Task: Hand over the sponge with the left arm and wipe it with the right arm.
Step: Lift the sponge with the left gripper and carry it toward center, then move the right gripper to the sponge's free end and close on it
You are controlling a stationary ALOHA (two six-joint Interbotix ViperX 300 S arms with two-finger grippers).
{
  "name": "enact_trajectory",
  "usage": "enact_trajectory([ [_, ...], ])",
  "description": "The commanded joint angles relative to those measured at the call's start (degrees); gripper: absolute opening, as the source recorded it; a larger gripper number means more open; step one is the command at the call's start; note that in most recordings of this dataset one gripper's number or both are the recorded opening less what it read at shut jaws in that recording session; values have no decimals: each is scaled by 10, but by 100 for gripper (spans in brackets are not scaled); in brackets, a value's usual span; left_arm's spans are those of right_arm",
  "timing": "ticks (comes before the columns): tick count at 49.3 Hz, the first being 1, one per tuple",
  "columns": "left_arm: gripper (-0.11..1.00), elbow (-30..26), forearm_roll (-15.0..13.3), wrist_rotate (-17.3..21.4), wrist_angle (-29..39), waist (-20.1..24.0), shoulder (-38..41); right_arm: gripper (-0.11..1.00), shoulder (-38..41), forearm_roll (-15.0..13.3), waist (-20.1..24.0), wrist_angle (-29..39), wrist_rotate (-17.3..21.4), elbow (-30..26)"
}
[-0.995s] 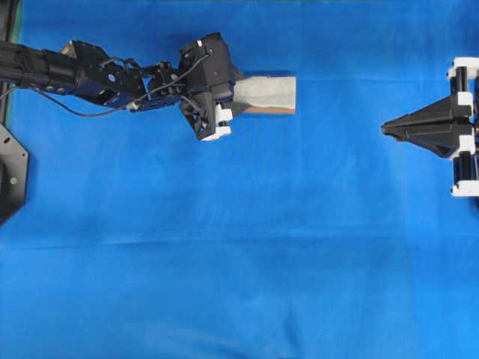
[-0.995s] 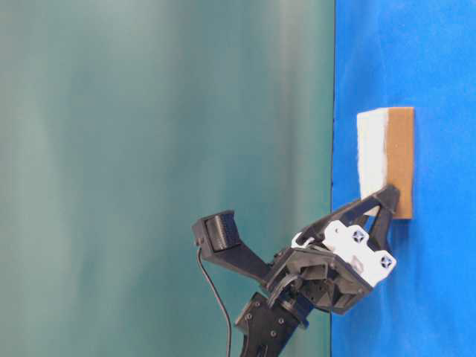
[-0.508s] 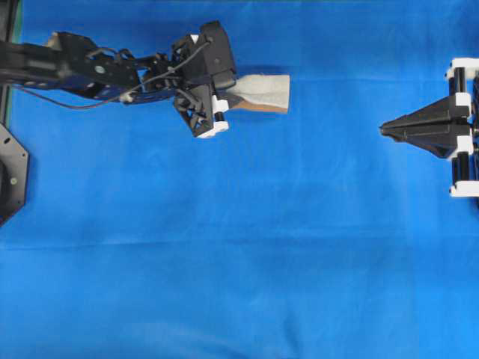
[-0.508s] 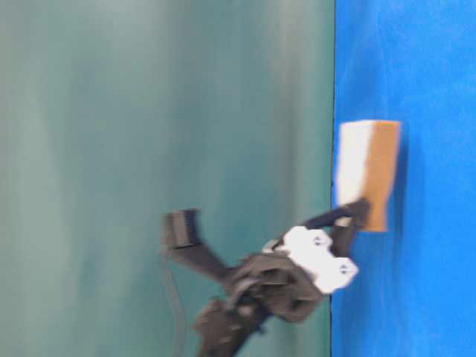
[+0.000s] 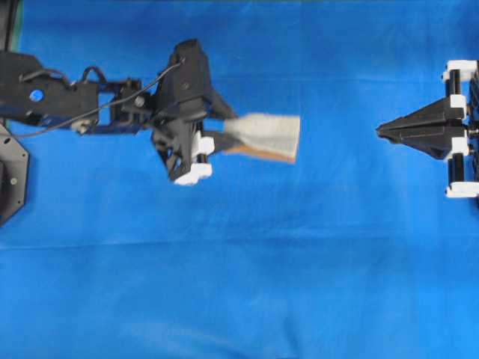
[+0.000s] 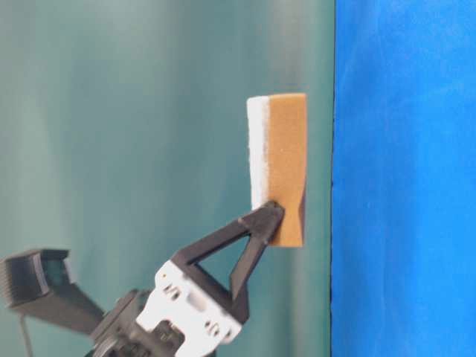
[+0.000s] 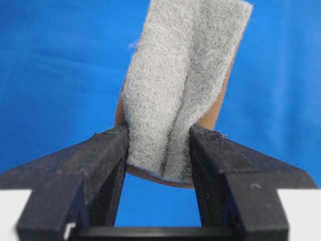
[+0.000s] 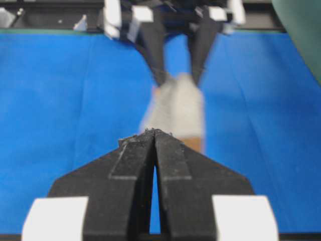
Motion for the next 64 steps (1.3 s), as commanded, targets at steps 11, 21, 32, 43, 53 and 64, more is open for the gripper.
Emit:
enact_trajectory([
  [11, 34, 0, -2, -29, -2, -31, -15, 0, 25, 3, -2, -6, 4, -20],
  [21, 34, 1, -2, -28, -2, -26, -13, 0, 76, 4, 1, -9, 33, -51],
  [32, 34, 0, -1, -27, -2, -24, -11, 18, 155, 4, 23, -15, 57, -98],
  [43, 34, 1, -1, -26, -1, -19, -11, 73, 236, 4, 35, -25, 66, -141],
  [53, 34, 1, -1, -25, -1, -18, -11, 73, 300, 14, 32, -32, 66, -184],
  [64, 34, 0, -1, -25, 0, -18, -11, 73, 345, 14, 12, -31, 64, -214],
])
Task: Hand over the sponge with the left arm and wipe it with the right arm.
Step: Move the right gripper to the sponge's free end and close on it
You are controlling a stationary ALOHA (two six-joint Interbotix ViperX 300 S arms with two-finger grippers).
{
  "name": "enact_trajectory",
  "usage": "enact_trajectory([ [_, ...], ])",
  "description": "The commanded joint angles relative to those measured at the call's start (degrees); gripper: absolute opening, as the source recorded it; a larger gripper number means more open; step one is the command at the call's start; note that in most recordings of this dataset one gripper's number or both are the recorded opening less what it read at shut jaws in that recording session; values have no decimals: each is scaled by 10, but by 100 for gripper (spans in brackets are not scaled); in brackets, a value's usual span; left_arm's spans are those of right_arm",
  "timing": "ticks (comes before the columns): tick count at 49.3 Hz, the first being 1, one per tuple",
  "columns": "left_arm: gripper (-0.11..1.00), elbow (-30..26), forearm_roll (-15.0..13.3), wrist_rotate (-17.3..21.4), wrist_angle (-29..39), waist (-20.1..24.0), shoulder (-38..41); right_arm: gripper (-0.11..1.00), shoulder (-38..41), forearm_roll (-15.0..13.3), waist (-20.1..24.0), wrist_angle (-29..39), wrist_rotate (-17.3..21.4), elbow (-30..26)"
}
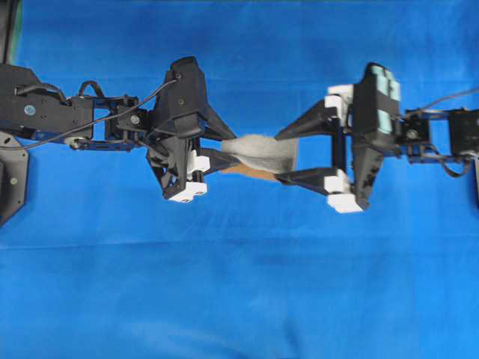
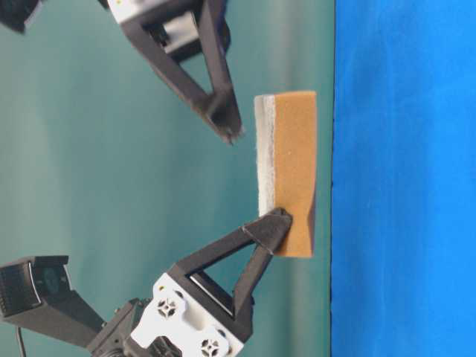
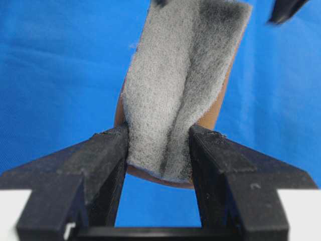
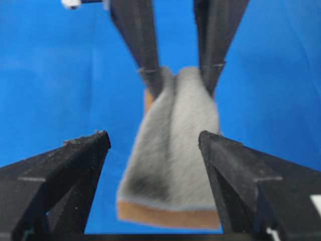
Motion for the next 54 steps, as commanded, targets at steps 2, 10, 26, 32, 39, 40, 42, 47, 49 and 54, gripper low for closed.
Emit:
enact_trajectory([
  [2, 34, -4, 0, 2, 0, 1, -9, 73, 9, 2, -9, -5, -1, -21],
  [10, 34, -4, 0, 2, 1, 0, -8, 73, 19, 2, -11, -4, -1, -25],
  [26, 34, -5, 0, 3, 1, 1, -9, 73, 54, 2, -10, 25, -1, -38],
  [32, 34, -4, 0, 3, 0, 1, -8, 73, 73, 2, -11, 37, 0, -47],
  [39, 34, -4, 0, 3, 1, 1, -9, 73, 79, 2, -11, 39, -1, -48],
  [40, 33, -4, 0, 3, 0, 1, -8, 73, 79, 2, -11, 39, -1, -48],
  [42, 32, -4, 0, 4, 1, 1, -9, 73, 79, 2, -11, 39, -1, -49],
  [47, 32, -5, 1, 5, 1, 1, -9, 72, 79, 0, -11, 39, -5, -49],
  [49, 31, -5, 2, 5, 1, 1, -9, 71, 79, -2, -11, 39, -8, -49],
  [54, 31, -5, 2, 12, -3, 1, -8, 58, 79, -9, -11, 40, -9, -50],
])
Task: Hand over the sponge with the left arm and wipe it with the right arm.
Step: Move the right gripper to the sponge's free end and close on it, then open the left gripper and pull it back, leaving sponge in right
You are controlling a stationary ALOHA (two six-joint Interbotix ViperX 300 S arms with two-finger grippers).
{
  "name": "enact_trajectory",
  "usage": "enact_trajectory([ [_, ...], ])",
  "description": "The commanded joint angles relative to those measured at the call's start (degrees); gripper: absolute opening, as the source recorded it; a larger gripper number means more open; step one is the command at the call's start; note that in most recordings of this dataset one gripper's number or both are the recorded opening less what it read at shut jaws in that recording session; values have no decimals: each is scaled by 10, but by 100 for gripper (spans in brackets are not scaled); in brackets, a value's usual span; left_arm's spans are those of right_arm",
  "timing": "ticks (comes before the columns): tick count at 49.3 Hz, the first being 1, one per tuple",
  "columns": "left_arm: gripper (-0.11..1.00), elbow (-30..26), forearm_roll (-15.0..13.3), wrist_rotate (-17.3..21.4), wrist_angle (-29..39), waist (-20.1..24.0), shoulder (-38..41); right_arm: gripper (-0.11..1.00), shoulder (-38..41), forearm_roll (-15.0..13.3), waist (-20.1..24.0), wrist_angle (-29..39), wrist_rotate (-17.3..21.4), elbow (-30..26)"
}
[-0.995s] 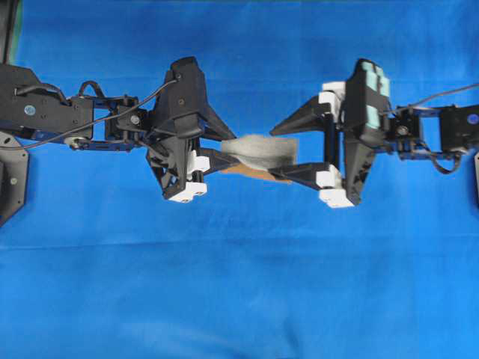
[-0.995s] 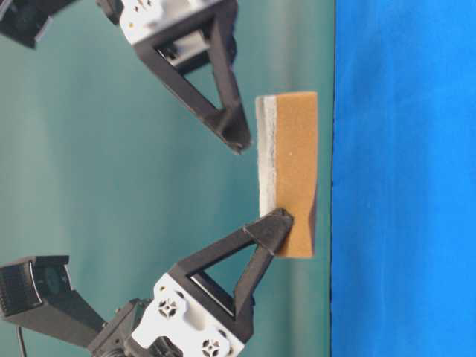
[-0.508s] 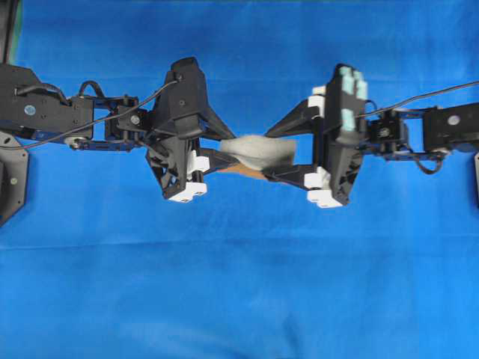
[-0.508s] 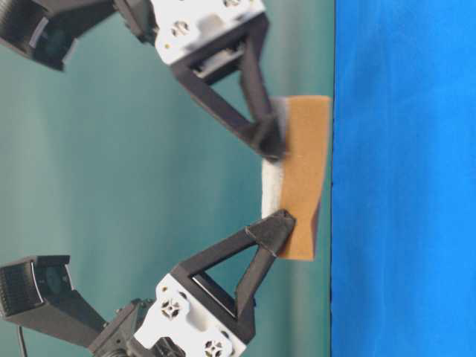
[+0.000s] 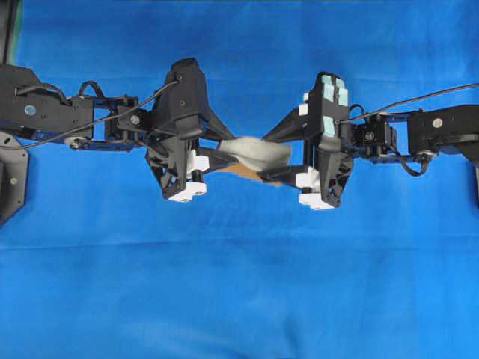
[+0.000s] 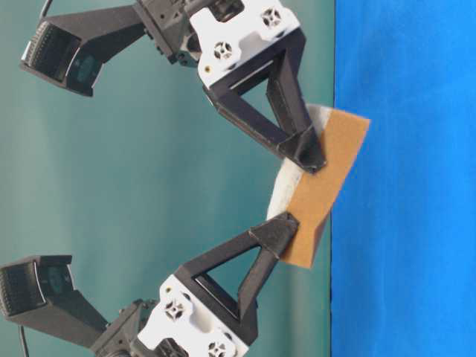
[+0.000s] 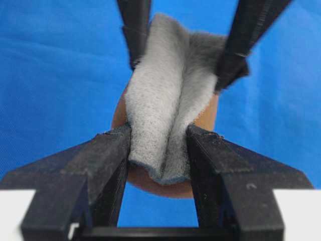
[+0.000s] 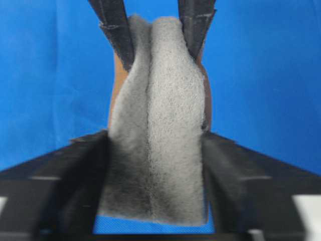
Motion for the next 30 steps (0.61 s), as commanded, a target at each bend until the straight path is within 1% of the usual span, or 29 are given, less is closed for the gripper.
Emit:
enact_trajectory([
  [1, 31, -7, 1, 6, -7, 0, -8, 53, -5, -7, -2, 1, -2, -12],
  [8, 24, -8, 1, 11, -18, 0, -8, 17, -6, -11, -2, 19, -4, -17],
  [9, 24, -8, 0, 12, -19, 0, -8, 13, -6, -11, -2, 22, -4, -17],
  [15, 24, -9, 1, 13, -30, 0, -8, 12, -7, -11, -2, 36, -4, -18],
  [28, 24, 4, 1, 14, -62, -15, -29, 12, -28, -11, -2, 40, -4, -11],
  [30, 26, 8, 1, 13, -65, -18, -35, 12, -34, -11, -2, 41, -4, -10],
])
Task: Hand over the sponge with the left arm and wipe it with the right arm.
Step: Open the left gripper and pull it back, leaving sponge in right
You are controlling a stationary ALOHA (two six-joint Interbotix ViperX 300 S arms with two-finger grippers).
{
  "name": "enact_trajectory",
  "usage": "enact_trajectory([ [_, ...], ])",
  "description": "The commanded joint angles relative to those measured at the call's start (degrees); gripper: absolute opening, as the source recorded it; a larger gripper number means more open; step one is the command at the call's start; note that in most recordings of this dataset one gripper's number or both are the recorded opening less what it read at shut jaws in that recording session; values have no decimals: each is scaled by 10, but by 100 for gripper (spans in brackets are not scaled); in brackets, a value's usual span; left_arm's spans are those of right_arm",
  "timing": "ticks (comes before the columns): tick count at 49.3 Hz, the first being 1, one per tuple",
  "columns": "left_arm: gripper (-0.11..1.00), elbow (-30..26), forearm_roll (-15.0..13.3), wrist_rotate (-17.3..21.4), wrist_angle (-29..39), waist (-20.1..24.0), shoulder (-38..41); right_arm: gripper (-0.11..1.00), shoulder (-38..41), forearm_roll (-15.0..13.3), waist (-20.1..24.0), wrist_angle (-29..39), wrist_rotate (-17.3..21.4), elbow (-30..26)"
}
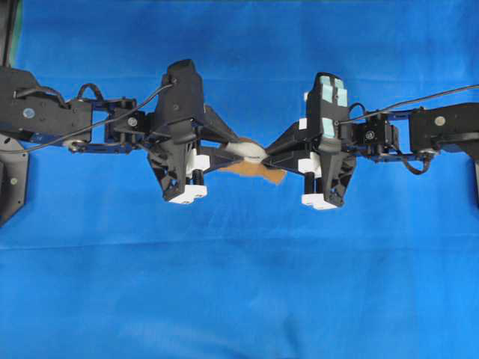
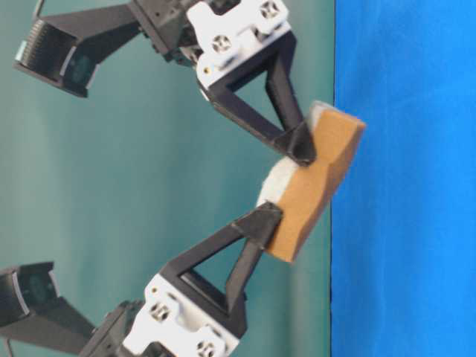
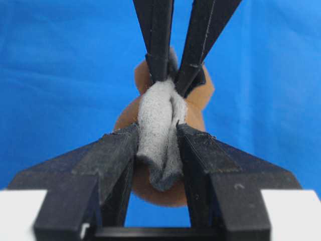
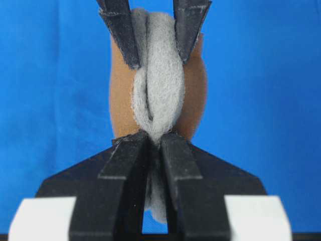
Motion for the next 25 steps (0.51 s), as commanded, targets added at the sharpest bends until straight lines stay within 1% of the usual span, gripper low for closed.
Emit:
enact_trajectory([
  [1, 31, 0, 1, 0, -16, -10, -30, 12, -23, -1, -2, 2, -1, -1],
  [8, 74, 27, 0, -1, -26, -21, -61, 12, -40, -1, -1, 3, -1, 11],
  [11, 86, 41, 0, -1, -33, -27, -76, 12, -47, -2, 2, 3, -1, 17],
  [13, 87, 52, 1, -1, -37, -30, -88, 12, -52, -1, 2, 4, -1, 20],
  [25, 85, 118, 0, -4, -63, -36, -163, 12, -69, -1, 4, 22, 2, 34],
])
